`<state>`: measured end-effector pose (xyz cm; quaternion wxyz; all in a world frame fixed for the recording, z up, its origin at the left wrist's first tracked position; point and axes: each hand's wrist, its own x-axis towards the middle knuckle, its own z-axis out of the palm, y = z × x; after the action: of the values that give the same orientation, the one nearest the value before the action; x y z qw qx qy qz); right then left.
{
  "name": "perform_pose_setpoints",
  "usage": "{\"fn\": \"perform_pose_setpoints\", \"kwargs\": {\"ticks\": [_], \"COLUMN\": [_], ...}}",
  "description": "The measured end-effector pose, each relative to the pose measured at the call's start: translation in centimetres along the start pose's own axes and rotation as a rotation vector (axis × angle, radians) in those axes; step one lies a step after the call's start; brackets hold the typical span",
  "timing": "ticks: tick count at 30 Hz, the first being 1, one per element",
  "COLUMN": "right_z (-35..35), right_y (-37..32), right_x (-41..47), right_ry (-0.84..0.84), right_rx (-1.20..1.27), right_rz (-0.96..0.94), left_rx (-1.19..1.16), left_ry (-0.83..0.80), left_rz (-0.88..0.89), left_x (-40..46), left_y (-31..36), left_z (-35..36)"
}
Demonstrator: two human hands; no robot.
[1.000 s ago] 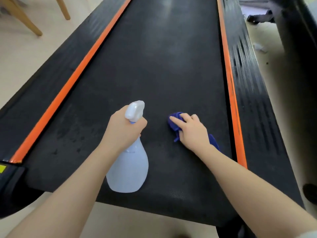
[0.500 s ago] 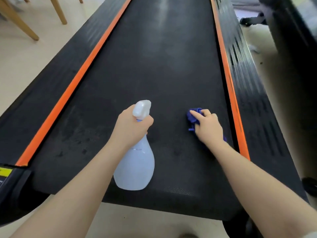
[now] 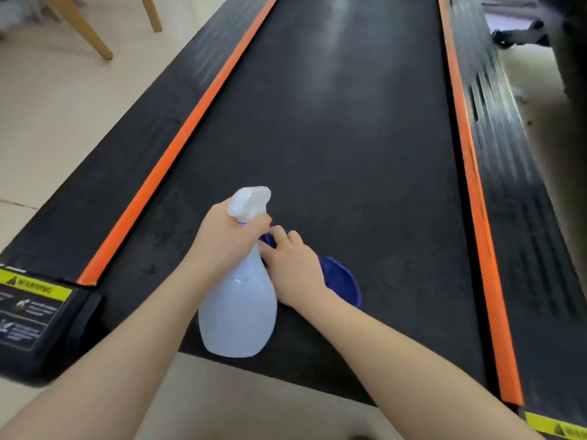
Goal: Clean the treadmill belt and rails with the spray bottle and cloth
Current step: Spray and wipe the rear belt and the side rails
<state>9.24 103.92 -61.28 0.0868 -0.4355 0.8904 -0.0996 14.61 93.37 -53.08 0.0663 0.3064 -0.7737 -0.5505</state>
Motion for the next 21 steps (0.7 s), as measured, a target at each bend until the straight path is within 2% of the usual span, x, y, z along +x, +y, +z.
{"fn": "perform_pose_setpoints", "kwargs": {"ticks": [2, 5, 6, 7, 8, 10, 12, 14, 17, 18, 19, 21], "right_z": [0.1, -0.4, -0.4, -0.2, 0.3, 1.5, 1.9, 2.1, 2.1, 2.2, 2.3, 2.5], "right_y": [1.3, 2.4, 1.4, -0.2, -2.3, -6.3, -7.9, -7.6, -7.4, -7.9, -8.7, -10.0], "right_x": [2.2, 5.1, 5.4, 5.5, 5.4, 4.6, 5.5, 8.4, 13.1, 14.0, 14.4, 14.1], "right_ry": [0.028, 0.115, 0.136, 0.143, 0.135, 0.056, -0.003, 0.059, 0.171, 0.187, 0.195, 0.194], "right_rx": [-0.03, -0.049, -0.019, -0.004, -0.003, -0.023, -0.02, 0.016, 0.164, 0.11, 0.005, -0.089], "right_rz": [-0.012, 0.317, 0.376, 0.332, 0.204, -0.142, -0.268, -0.154, 0.275, 0.357, 0.376, 0.262], "left_rx": [-0.044, -0.081, -0.095, -0.109, -0.128, -0.184, -0.217, -0.25, -0.294, -0.322, -0.344, -0.345], "left_ry": [0.056, 0.137, 0.156, 0.167, 0.172, 0.19, 0.23, 0.25, 0.182, 0.159, 0.152, 0.168], "left_rz": [-0.025, -0.066, -0.082, -0.099, -0.111, -0.118, -0.117, -0.126, -0.15, -0.156, -0.154, -0.136], "left_x": [-0.4, -1.2, -1.4, -1.5, -1.5, -1.7, -1.8, -2.1, -2.4, -2.5, -2.5, -2.3], "left_y": [-1.3, -3.4, -4.0, -4.7, -5.3, -6.6, -7.9, -9.2, -11.0, -11.5, -11.9, -12.3], "left_z": [-2.4, -6.1, -7.2, -8.4, -9.5, -11.5, -13.1, -14.3, -15.2, -15.3, -15.4, -15.6]}}
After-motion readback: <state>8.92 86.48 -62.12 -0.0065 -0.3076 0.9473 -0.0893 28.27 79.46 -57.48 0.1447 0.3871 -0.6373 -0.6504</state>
